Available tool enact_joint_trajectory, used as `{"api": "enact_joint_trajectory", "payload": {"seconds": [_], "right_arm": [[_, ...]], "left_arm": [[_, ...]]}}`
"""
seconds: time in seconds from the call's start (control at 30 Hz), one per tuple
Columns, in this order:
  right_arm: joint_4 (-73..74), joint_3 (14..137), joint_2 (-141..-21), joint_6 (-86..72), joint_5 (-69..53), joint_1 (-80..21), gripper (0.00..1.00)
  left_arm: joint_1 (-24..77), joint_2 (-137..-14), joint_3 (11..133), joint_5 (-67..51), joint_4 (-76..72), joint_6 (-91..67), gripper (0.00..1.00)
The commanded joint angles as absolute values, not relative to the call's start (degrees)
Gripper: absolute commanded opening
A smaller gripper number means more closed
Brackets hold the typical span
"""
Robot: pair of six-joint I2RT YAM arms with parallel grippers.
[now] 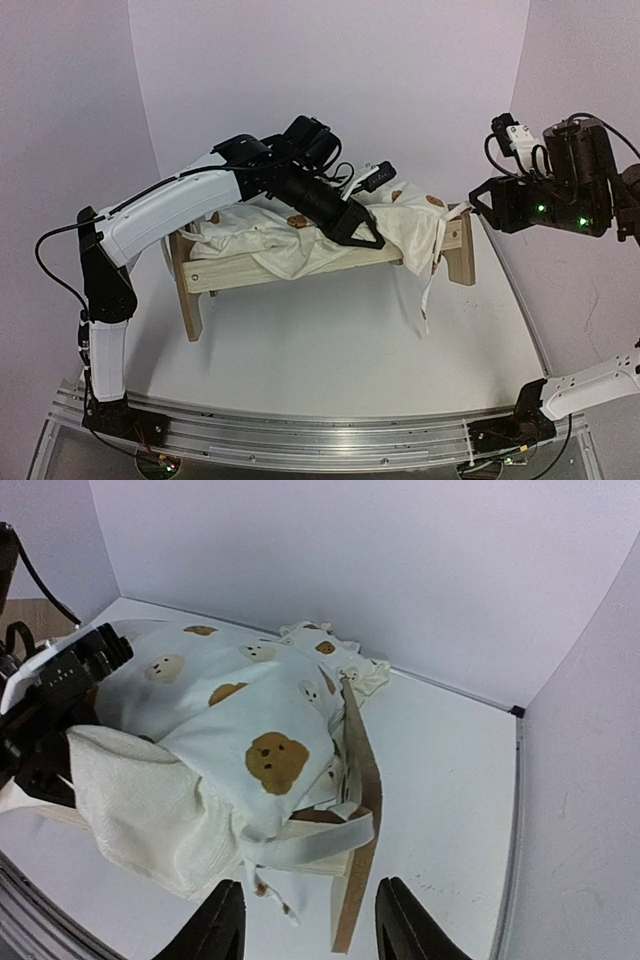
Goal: Set up the pet bed
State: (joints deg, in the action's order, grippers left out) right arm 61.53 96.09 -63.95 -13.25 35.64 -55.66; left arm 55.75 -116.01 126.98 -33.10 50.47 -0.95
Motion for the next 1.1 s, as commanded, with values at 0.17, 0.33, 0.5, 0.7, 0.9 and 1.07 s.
{"api": "enact_joint_trajectory", "payload": {"seconds": [0.17, 0.33, 0.5, 0.7, 0.9, 1.07], "right_arm": [[62.20, 99.26, -69.51, 1.49, 34.33, -51.52, 0.46], [65.49, 102.97, -72.10, 5.43, 9.02, -33.04, 0.54], [72.61, 117.51, -83.71, 7.14, -9.54, -21.05, 0.67], [72.80, 123.13, -87.97, 6.76, -28.49, -6.12, 0.67], [72.41, 104.57, -74.76, 17.39, -25.68, -5.80, 0.50], [64.87, 91.21, -65.94, 19.65, -30.14, -5.80, 0.48]], "left_arm": [[55.21, -108.96, 130.69, -34.83, 39.80, 4.55, 0.00], [55.22, -108.90, 130.77, -34.75, 39.70, 4.35, 0.00], [55.21, -108.44, 130.13, -34.61, 39.78, 4.61, 0.00], [55.22, -107.31, 128.41, -33.97, 39.13, 4.55, 0.00], [55.25, -106.31, 126.70, -34.21, 38.28, 4.86, 0.00], [55.23, -106.54, 126.87, -34.81, 38.22, 5.44, 0.00]]}}
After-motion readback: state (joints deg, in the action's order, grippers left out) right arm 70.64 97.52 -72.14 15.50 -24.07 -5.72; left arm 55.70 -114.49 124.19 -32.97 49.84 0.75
